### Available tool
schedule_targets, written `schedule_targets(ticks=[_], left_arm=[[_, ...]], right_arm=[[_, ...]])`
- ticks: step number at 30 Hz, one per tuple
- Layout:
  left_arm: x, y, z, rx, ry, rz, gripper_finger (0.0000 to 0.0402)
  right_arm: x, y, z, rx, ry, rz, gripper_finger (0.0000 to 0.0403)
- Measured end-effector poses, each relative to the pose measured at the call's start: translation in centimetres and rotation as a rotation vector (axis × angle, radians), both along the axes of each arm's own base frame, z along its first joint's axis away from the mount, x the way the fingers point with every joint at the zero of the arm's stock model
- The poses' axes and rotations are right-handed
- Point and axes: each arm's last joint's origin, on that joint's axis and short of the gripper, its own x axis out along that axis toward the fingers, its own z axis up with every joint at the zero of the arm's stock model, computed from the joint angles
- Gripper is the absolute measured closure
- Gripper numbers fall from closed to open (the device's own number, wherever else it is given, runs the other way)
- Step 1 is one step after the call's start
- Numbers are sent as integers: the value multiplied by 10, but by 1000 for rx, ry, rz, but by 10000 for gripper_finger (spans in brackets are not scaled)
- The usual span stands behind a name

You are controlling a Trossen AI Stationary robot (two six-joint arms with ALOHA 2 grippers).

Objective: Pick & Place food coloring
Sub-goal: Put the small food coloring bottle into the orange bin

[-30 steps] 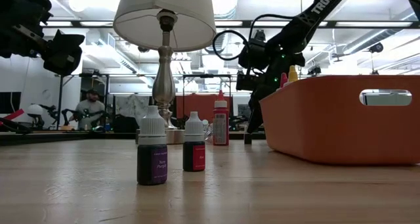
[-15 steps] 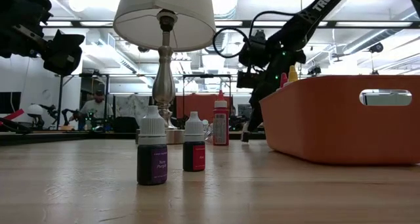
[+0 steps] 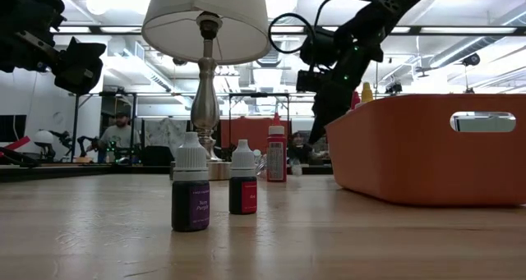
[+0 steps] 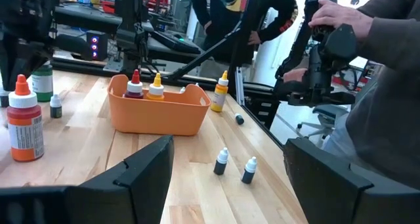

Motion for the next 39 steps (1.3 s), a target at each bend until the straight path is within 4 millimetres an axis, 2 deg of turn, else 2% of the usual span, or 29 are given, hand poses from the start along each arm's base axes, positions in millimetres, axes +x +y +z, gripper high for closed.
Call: schedule_targets(ticks=[12,21,26,32,39], left_arm=[[0,0,0,0,0,0,143],[0,0,0,0,0,0,143],[0,0,0,0,0,0,143],[0,0,0,0,0,0,143],[0,0,0,0,0,0,143]], right_arm=[[-3,4,-2,16,25,6,395],[-17,13,22,-38,7,87,384],[-27,19,34,-19,-11,160,341],[-34,27,25,38,29,217,272],[-31,33,19,-13,29,295,210]])
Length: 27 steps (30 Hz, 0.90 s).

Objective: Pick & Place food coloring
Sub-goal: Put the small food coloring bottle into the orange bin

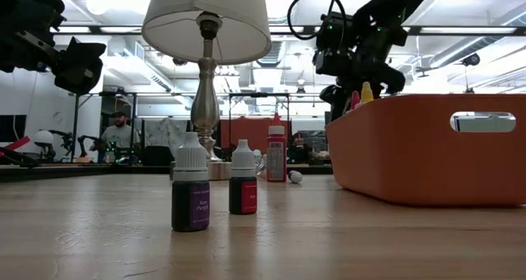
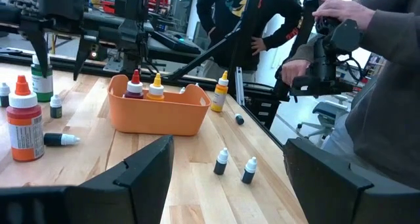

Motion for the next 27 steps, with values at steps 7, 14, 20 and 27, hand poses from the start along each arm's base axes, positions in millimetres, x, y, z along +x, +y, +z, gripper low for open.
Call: schedule_targets(ticks=[7,14,20,27], left_arm=[[0,0,0,0,0,0,143],[0,0,0,0,0,0,143],[0,0,0,0,-1,0,143],[0,0,0,0,0,0,143]], right_arm=[[3,-2,-8,-69,9,9,193],[7,-4,-28,-66,81,50,192],[5,-3,-31,-72,107,81,193],[3,-3,-33,-113,119,128,193]])
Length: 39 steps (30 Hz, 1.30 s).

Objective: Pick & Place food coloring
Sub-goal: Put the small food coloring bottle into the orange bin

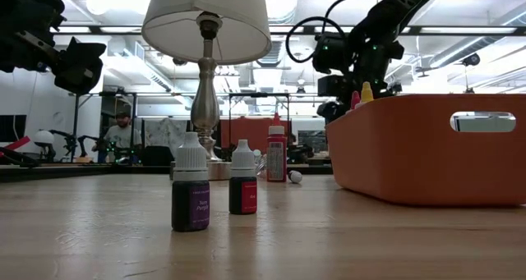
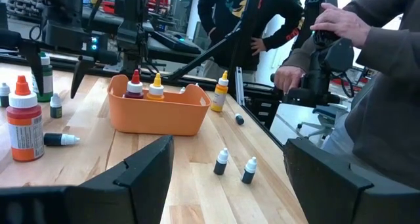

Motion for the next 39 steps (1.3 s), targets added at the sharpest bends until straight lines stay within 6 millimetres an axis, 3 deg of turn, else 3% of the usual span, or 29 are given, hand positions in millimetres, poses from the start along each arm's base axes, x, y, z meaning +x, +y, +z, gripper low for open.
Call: schedule_targets(ticks=[17,34,39], left_arm=[[0,0,0,0,0,0,143],[0,0,0,0,0,0,143],[0,0,0,0,0,0,143]], right_arm=[[3,-1,-14,-38,64,8,202],[3,-1,-14,-35,63,6,337],[4,-1,-13,-21,62,-27,357]])
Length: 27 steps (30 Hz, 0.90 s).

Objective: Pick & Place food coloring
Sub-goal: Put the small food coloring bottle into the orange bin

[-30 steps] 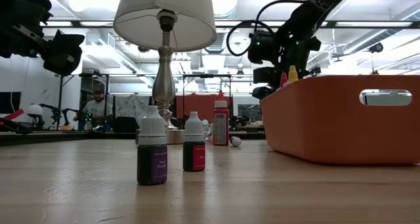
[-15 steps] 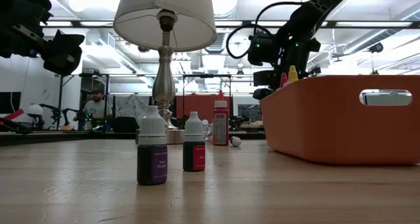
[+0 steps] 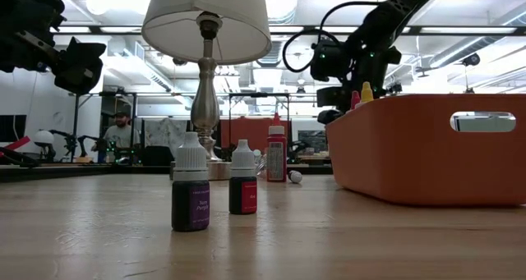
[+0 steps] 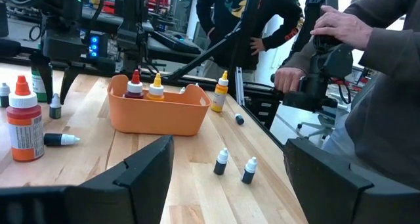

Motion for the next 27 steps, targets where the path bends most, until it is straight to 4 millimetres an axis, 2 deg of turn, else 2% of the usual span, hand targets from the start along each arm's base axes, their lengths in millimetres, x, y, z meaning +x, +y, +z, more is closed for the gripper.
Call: schedule_targets(ticks=[4,17,27], left_arm=[[0,0,0,0,0,0,143],[0,0,0,0,0,0,143],[0,0,0,0,0,0,143]], right_arm=[[3,-1,9,-14,-14,-43,353],[14,-4,68,4,-8,-181,353],[3,15,111,28,-41,-249,353]])
